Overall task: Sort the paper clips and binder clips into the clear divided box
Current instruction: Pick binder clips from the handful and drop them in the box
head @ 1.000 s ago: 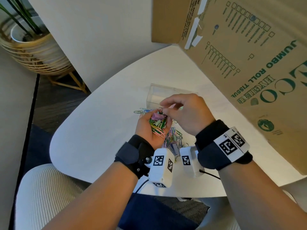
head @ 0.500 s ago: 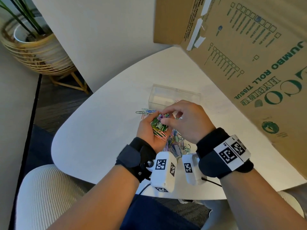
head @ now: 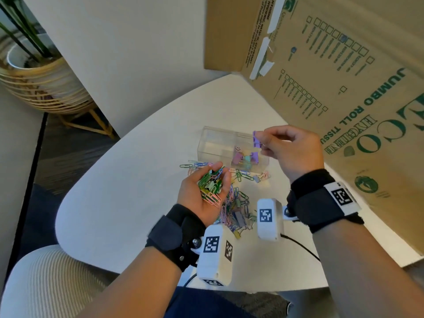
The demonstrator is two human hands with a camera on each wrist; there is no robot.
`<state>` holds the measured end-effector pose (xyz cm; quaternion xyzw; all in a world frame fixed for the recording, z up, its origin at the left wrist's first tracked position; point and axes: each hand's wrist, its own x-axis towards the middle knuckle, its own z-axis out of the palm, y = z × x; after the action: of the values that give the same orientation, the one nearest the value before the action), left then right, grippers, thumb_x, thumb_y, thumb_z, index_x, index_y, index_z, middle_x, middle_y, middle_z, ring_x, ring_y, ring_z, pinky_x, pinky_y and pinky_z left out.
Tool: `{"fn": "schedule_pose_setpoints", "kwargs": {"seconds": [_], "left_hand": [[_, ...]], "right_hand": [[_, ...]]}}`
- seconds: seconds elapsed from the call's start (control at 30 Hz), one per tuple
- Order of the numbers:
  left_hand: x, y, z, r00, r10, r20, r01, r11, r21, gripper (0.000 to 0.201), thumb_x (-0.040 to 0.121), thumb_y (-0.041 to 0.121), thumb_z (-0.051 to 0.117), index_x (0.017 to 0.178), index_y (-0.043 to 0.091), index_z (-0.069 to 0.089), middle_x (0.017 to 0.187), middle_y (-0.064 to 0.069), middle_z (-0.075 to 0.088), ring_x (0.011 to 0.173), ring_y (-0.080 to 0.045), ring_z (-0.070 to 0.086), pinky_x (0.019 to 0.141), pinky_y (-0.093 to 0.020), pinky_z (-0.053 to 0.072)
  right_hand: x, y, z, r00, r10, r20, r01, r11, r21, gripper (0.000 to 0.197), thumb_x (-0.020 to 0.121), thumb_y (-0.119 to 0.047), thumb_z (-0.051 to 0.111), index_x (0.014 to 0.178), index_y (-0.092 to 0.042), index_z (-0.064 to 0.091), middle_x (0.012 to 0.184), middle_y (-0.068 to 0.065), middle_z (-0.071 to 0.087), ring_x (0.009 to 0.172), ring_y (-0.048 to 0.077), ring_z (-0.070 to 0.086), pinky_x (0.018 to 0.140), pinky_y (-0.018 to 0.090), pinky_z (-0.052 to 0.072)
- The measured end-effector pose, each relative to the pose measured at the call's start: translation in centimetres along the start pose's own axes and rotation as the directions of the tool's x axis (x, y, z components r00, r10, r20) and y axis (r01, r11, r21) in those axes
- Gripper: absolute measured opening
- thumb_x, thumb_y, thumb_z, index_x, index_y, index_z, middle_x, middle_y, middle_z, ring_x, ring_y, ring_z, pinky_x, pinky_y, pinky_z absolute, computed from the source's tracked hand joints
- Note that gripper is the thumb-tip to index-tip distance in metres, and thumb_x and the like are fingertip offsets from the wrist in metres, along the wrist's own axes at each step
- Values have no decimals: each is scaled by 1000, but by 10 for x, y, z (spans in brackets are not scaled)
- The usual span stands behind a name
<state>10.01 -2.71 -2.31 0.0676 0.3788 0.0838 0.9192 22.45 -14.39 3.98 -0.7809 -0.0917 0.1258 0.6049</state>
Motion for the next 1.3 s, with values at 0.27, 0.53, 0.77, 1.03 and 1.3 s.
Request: {"fn": "schedule_pose_setpoints", "kwargs": {"seconds": [0.27,0.53,0.77,1.03,1.3], "left_hand": [[0,1,-1,1000,11,17,-11,1000,-14,19,91,11,54,92,-3,66,79,-19,68,68,-28,69,77,-32,56],[-1,4,7,999,19,27,-20,999,28,24,94,15,49,95,-2,65,100,-21,62,98,-32,60,78,-33,54],[-5,5,16,996,21,92,-25,999,36,29,96,19,42,98,-2,62,85,-18,65,77,-31,66,70,-40,60],[-5,-3,13,990,-12,139,-3,994,108,31,93,19,45,112,-2,57,102,-20,63,99,-30,61,102,-37,41],[-2,0,13,994,-13,110,-4,988,155,23,94,20,41,100,3,56,87,-16,57,86,-26,58,83,-31,45]], "right_hand": [[7,7,6,985,13,173,73,872,-483,29,83,-40,71,109,-28,68,115,-6,62,100,12,54,80,25,43],[-41,17,16,902,-53,429,164,960,-225,7,84,-27,72,91,-28,73,83,-5,70,78,11,63,79,32,54],[-52,13,20,875,-104,472,257,928,-270,19,81,-21,75,96,-33,73,77,-9,69,69,1,58,72,14,47],[-40,-7,32,860,-62,506,390,718,-576,20,86,-33,65,104,-35,72,76,-14,56,78,11,56,73,26,46],[-47,-4,36,851,-159,501,451,712,-539,30,83,-29,68,110,-41,67,84,-10,52,77,7,48,72,26,41]]}}
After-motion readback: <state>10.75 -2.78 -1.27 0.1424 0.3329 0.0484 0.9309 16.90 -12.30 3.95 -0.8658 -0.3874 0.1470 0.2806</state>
